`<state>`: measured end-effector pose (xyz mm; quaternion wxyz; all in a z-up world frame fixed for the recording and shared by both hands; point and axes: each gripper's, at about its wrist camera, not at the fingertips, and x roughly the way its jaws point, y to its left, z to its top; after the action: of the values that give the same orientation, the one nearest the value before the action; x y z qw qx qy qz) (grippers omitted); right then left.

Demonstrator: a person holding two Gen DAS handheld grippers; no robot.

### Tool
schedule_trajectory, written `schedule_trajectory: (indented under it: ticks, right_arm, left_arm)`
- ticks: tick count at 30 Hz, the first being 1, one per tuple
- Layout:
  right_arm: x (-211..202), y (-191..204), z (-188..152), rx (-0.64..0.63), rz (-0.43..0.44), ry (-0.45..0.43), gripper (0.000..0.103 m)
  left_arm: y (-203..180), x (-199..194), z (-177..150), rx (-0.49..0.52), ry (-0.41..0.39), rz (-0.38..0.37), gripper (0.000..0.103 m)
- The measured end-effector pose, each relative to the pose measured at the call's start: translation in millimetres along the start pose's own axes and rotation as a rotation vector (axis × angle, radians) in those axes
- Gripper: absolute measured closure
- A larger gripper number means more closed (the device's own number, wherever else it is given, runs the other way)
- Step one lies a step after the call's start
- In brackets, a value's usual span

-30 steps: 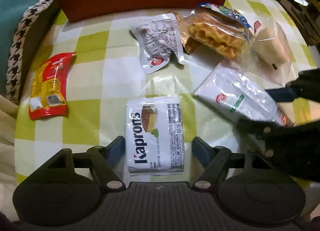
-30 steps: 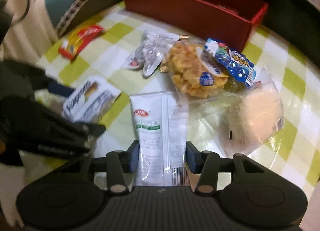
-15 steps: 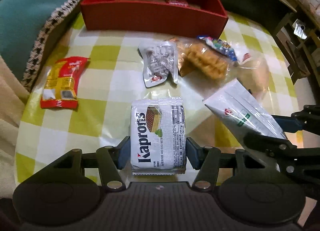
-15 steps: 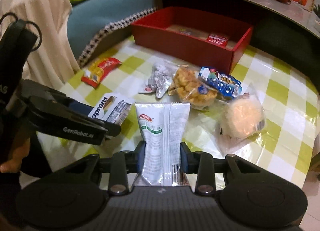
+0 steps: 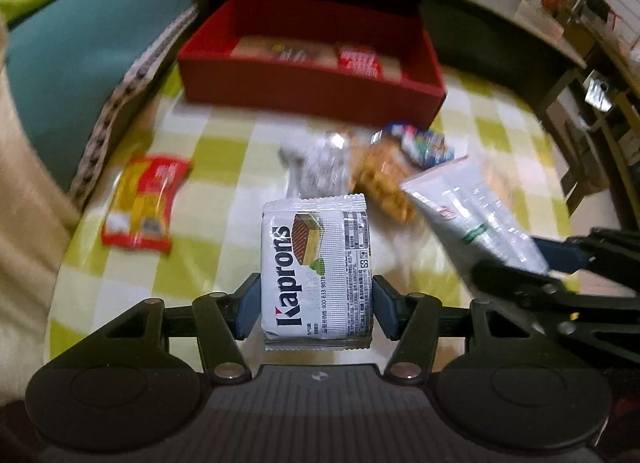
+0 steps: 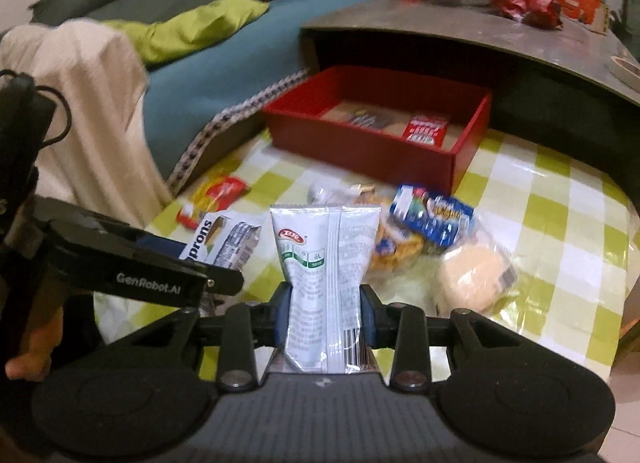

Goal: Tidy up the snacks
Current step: 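Lower both packets into the red box and open both tools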

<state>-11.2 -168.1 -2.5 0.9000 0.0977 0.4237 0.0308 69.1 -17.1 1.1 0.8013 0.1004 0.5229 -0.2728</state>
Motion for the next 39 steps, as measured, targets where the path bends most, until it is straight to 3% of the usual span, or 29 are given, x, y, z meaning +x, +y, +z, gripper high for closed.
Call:
schedule_trajectory:
  ticks: [11,16,22,31,35,39]
  right_arm:
    - [46.4,-39.8,74.7,0.093,0.009,-0.072,0.057]
    - [65.2,-62.7,121.2,0.114,-0.017,-0.138,0.057]
    - [109.7,-88.3,155.7,0.108,-0.070,-0.135,0.057]
    - [156.4,-109.1,170.1,0.120,-0.087,-0.088,0.053]
    - [165.3,-116.3,169.5,0.159,-0.080,-0.068,0.033]
    - [158.8,-115.0,168.1,0.163,-0.085,-0.078,0.029]
  left_arm:
    - [8.7,36.7,92.2,-0.064,-0.086,-0.049,0.039]
    - [7.3,59.9,144.5,-0.050,-0.123,-0.036,0.039]
    - [16.0,95.3,186.8,-0.074,-0.130,-0.028,0.038]
    - [23.5,137.3,204.4,-0.077,-0.088,-0.010,0.037]
    - [33.0,136.1,202.5,-0.102,-0.086,0.021,0.023]
    - [39.2,122.1,202.4,-0.136,-0.110,-0.005,0.021]
